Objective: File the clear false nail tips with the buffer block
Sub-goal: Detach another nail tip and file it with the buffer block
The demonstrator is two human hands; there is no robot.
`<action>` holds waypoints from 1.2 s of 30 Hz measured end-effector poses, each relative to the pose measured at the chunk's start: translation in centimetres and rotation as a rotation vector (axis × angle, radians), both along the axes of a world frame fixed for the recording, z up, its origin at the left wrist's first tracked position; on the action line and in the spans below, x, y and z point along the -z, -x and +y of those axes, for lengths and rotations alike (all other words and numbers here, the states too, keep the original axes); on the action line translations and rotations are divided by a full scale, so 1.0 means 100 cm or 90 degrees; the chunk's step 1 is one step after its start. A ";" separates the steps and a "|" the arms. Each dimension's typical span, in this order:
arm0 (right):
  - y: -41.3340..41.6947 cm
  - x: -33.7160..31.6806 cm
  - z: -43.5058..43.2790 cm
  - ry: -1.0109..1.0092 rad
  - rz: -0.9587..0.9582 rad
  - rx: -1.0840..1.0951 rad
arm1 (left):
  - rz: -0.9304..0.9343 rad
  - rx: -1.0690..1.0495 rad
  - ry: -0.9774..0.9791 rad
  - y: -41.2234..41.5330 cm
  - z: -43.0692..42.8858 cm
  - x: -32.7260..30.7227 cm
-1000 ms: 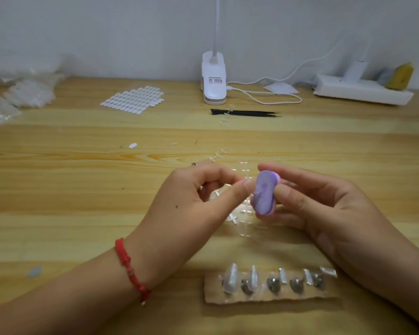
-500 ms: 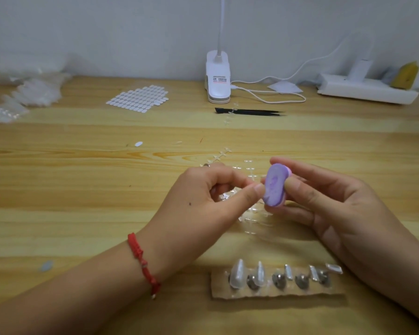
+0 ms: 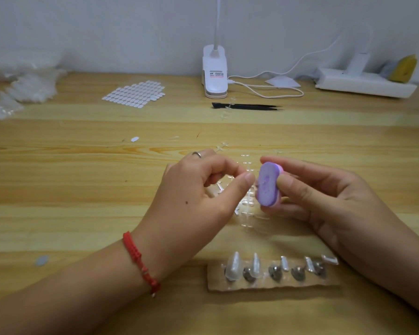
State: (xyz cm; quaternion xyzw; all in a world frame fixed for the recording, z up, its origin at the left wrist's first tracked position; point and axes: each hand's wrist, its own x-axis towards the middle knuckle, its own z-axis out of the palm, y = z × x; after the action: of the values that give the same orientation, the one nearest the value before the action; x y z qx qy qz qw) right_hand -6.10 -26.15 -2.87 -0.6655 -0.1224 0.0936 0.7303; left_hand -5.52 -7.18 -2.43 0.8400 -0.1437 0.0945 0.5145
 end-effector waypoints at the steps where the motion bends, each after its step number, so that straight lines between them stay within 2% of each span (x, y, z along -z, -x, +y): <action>1: 0.000 0.000 0.000 -0.007 0.002 0.006 | 0.001 -0.002 -0.002 0.000 0.000 0.000; 6: -0.001 0.000 0.001 0.008 -0.001 -0.012 | -0.014 -0.034 0.000 -0.001 0.001 -0.001; 10: -0.001 0.001 0.001 -0.003 -0.003 -0.001 | 0.021 -0.013 -0.017 0.000 -0.002 0.001; 17: -0.001 0.001 0.001 -0.008 0.007 0.002 | -0.020 -0.044 0.002 -0.001 0.000 -0.002; 22: -0.001 0.001 0.001 -0.032 0.004 0.030 | 0.020 -0.003 -0.024 -0.001 -0.003 0.001; 26: -0.001 0.000 0.002 -0.016 0.002 0.019 | -0.008 -0.036 0.019 -0.002 0.000 -0.001; 36: 0.000 0.000 0.002 -0.003 -0.004 0.026 | -0.012 -0.008 -0.015 -0.001 -0.002 -0.001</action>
State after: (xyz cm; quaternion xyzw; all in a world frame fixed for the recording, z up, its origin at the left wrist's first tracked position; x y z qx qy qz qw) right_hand -6.06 -25.96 -2.92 -0.6665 -0.1115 0.0764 0.7332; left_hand -5.45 -7.34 -2.38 0.8460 -0.1442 0.1042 0.5027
